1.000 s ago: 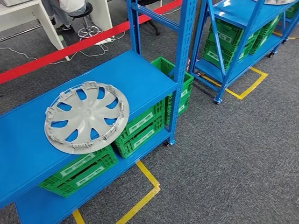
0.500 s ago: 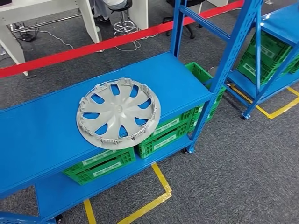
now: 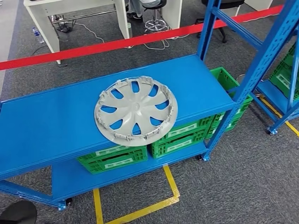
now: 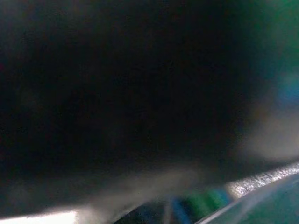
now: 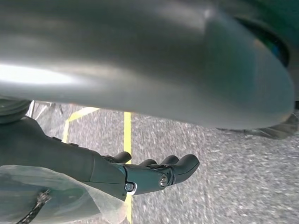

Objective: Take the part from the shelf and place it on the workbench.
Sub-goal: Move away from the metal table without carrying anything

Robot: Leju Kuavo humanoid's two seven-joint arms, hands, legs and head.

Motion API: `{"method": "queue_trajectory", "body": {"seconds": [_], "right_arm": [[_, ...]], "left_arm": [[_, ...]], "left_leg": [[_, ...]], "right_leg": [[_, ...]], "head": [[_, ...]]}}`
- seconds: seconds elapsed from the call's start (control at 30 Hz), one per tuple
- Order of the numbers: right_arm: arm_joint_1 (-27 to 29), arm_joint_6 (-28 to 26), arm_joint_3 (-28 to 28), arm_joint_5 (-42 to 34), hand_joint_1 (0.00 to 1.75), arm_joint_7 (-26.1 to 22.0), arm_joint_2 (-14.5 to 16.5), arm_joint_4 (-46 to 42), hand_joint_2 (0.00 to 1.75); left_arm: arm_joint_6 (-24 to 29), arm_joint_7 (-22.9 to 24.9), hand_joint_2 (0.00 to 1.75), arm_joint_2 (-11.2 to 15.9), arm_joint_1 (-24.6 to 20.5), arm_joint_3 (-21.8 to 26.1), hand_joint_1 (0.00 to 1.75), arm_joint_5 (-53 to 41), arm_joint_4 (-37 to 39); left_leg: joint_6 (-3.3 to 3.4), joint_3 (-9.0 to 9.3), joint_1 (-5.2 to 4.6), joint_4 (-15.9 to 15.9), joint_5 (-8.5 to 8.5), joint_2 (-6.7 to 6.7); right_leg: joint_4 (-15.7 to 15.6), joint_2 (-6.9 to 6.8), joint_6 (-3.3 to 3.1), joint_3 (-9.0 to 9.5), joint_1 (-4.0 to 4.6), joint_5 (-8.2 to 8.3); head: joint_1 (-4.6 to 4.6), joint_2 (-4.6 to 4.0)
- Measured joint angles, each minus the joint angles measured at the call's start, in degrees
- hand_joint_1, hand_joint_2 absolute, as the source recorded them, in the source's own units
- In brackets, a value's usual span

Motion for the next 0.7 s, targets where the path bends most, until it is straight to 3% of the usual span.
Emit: {"method": "queue_trajectory", "body": {"seconds": [0.07,0.1,0.17,0.23,0.3,0.37,0.4,0.43,0.47,0.53,0.6,0.67,0.7], "right_arm": [[0.0,0.1,0.0,0.0,0.0,0.0,0.1,0.1,0.0],[0.0,0.1,0.0,0.0,0.0,0.0,0.1,0.2,0.0],[-0.2,0.2,0.0,0.0,0.0,0.0,0.2,0.3,0.0],[-0.4,0.4,0.0,0.0,0.0,0.0,0.3,0.5,0.0],[-0.3,0.6,0.0,0.1,0.0,0.0,0.5,0.6,0.0],[-0.1,0.7,0.0,0.1,0.0,-0.1,0.5,0.9,0.0],[-0.1,0.8,0.0,0.0,0.0,-0.1,0.5,1.0,0.0],[0.0,0.9,0.0,-0.1,0.0,-0.2,0.5,1.2,0.0],[0.0,0.9,0.0,-0.1,0.0,-0.2,0.5,1.3,0.0],[-0.1,1.0,0.0,-0.1,0.0,-0.2,0.6,1.5,0.0],[-0.1,1.1,0.0,-0.1,0.0,-0.2,0.7,1.6,0.0],[-0.1,1.2,0.0,-0.1,0.0,-0.2,0.8,1.7,0.0],[-0.1,1.3,0.0,-0.1,0.0,-0.2,0.9,1.7,0.0]], "left_arm": [[0.1,-0.1,0.0,0.1,-0.1,0.0,0.0,0.1,0.0],[0.2,-0.1,0.0,0.1,-0.1,0.0,0.0,0.2,-0.1],[0.3,-0.2,0.0,0.1,0.0,0.0,0.0,0.5,-0.1],[0.5,-0.3,0.0,0.1,0.2,0.0,0.0,0.8,-0.3],[0.7,-0.4,0.0,0.1,0.1,0.0,0.0,1.0,-0.4],[0.9,-0.5,0.0,0.1,0.0,0.0,0.0,1.1,-0.4],[0.9,-0.6,0.0,0.1,0.0,0.0,0.0,1.1,-0.4],[1.0,-0.6,0.0,0.1,0.1,0.0,0.0,1.1,-0.4],[1.0,-0.6,0.0,0.0,0.1,0.0,0.0,1.1,-0.4],[1.1,-0.6,0.0,0.0,0.1,0.0,0.0,1.2,-0.4],[1.2,-0.7,0.0,0.0,0.0,0.0,0.0,1.2,-0.4],[1.3,-0.7,0.0,0.1,0.2,0.0,0.0,1.4,-0.5],[1.4,-0.8,0.0,0.1,0.2,0.0,0.0,1.5,-0.5]], "left_leg": [[0.85,2.79,-0.76,-5.5,1.26,2.57],[1.19,3.08,-1.06,-6.3,0.94,3.08],[1.82,3.2,-0.99,-6.9,1.05,1.81],[2.5,3.62,-0.59,-7.7,1.46,0.45],[2.92,3.84,-0.37,-8.0,1.65,-1.0],[3.04,3.88,-0.36,-8.0,1.62,-2.64],[3.03,3.97,-0.34,-8.0,1.56,-3.47],[2.95,4.12,-0.28,-7.9,1.49,-4.32],[2.79,4.3,-0.2,-7.9,1.38,-5.14],[2.25,4.37,-0.14,-7.5,1.03,-6.66],[1.55,4.02,-0.14,-7.2,0.88,-7.93],[0.9,3.73,0.05,-7.2,1.02,-9.04],[0.62,3.56,0.09,-6.9,0.81,-8.74]], "right_leg": [[0.0,-1.18,0.52,0.25,0.24,-0.53],[-0.1,-1.81,0.81,0.34,0.34,-0.72],[-0.4,-2.8,1.32,0.96,0.36,-1.01],[1.3,-0.56,1.74,0.64,0.24,-2.38],[7.8,2.9,1.99,-2.54,0.03,-5.5],[15.0,3.98,2.16,-6.8,-0.08,-7.6],[16.1,4.09,2.23,-7.97,-0.11,-7.03],[14.8,4.2,2.3,-8.0,-0.17,-5.26],[11.5,4.59,2.36,-6.97,-0.29,-2.72],[4.0,7.2,2.46,-4.04,-0.77,1.05],[0.9,8.92,2.08,-2.51,-0.95,1.75],[0.7,7.88,1.31,-2.15,-0.8,1.85],[0.5,7.26,0.96,-2.05,-0.8,1.94]], "head": [[-0.03,0.0],[-0.04,0.0],[-0.07,0.0],[0.08,-0.01],[0.35,-0.01],[0.46,0.0],[0.46,-0.01],[0.48,-0.01],[0.47,-0.02],[0.57,-0.02],[0.66,-0.02],[0.67,-0.02],[0.64,-0.02]]}}
